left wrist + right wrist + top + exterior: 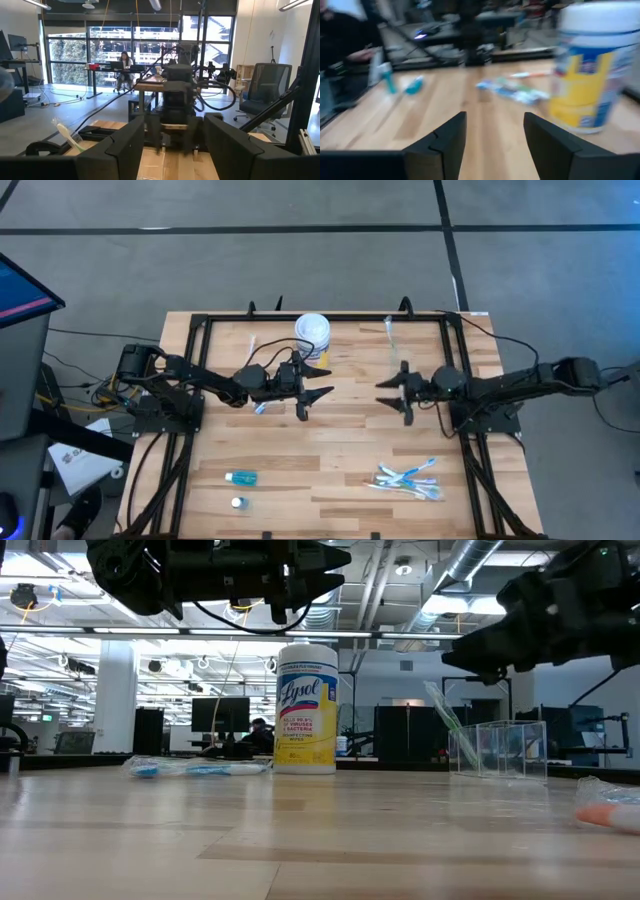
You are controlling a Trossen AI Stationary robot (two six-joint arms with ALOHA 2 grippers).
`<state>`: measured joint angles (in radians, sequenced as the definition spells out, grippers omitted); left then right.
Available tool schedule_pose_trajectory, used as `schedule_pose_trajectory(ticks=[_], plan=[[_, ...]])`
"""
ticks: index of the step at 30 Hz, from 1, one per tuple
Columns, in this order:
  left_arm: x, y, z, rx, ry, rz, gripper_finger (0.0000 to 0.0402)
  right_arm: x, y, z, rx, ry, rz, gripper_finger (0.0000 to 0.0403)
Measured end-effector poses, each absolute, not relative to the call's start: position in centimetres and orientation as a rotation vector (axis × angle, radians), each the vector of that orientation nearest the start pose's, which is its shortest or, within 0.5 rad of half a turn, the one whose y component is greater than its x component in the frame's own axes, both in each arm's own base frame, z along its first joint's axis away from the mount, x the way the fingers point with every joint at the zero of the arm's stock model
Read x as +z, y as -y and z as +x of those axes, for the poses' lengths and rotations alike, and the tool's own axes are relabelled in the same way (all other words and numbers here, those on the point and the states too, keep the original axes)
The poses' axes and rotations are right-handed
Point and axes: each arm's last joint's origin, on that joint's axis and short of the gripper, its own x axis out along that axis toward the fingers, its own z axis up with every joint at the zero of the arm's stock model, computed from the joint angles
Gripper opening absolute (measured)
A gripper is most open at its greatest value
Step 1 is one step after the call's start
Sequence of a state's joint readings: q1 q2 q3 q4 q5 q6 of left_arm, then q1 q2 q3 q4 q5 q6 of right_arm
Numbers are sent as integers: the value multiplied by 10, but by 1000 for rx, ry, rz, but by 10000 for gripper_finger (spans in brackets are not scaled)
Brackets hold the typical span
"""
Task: Pick & Place toothbrushing station
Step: Put the blue toothbrush into the transparent organizer
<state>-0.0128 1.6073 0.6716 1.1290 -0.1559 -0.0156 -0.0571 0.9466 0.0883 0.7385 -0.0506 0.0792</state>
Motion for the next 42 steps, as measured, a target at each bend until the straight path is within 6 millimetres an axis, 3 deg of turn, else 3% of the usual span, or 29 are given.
schedule_pose_trajectory(ticks=[19, 32, 42], plan=[[224, 0, 318, 141, 189, -31, 197, 135, -40, 157, 234, -477, 190, 143], [223, 0, 318, 141, 186, -31, 197, 149, -72, 151, 299, -810, 269, 126], [223, 0, 318, 141, 183, -31, 197, 152, -90, 138, 305, -967, 367, 123]])
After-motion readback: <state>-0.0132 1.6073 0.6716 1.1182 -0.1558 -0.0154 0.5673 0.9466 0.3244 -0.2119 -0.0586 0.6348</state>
